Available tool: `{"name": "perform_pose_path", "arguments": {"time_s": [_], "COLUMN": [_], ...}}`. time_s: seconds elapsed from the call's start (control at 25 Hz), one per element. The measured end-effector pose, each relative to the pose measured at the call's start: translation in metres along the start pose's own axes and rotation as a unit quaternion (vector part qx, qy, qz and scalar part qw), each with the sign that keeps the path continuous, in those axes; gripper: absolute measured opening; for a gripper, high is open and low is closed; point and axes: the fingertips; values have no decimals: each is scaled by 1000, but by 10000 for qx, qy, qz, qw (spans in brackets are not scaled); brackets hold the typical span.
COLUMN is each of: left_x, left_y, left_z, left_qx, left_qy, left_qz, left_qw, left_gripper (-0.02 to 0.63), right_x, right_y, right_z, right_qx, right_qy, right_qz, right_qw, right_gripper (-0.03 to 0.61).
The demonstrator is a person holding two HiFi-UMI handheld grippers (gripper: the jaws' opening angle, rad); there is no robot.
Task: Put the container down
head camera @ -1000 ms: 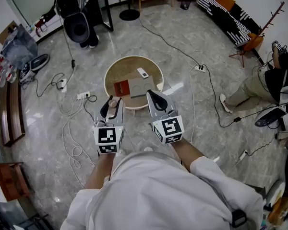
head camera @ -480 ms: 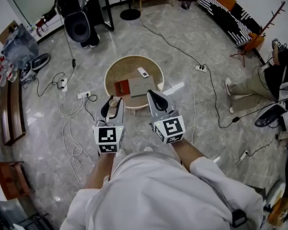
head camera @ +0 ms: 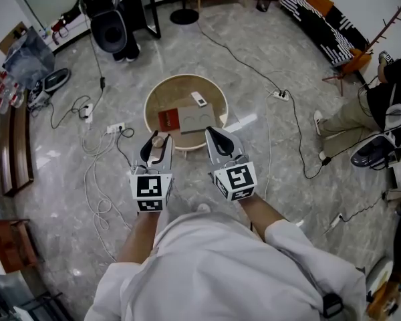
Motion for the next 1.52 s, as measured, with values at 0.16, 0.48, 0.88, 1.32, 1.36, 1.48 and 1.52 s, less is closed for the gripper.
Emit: {"name": "perform_pose_path", "arguments": {"time_s": [0.16, 0.48, 0.88, 1.32, 1.36, 1.48, 1.52], "left_x": [13, 66, 160, 258, 265, 287, 293], "left_y": [-5, -33, -66, -97, -98, -98, -98], "left_z": [6, 16, 9, 8, 10, 16, 18], "left_qx": [-61, -70, -5, 114, 123, 126, 122], "left_qy": [-74, -124, -115, -154, -165, -211, -229], "left_qz": [8, 111, 363, 881, 922, 993, 1001], "left_qw": [10000, 9998, 9993, 9959, 9955, 9948, 9946], "left_gripper": [133, 133, 133, 133, 133, 133, 133], "right_x": [13, 66, 150, 233, 237, 249, 251], "right_y": [7, 27, 83, 138, 142, 154, 158], "right_z": [7, 15, 7, 10, 11, 15, 17], "right_qx": [41, 49, 92, 230, 227, 220, 230], "right_qy": [-82, -202, -203, -238, -237, -249, -267], "right_qz": [-3, 48, 261, 637, 657, 719, 733], "right_qw": [10000, 9998, 9994, 9974, 9973, 9969, 9967], "right_gripper": [2, 2, 2, 2, 2, 2, 2]}}
Point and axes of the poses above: the fingertips, and each gripper's own axes: x forward along the fingers, y to its right, z out of its underside, and after that the axes turned 14 degrees about -z, right-handed
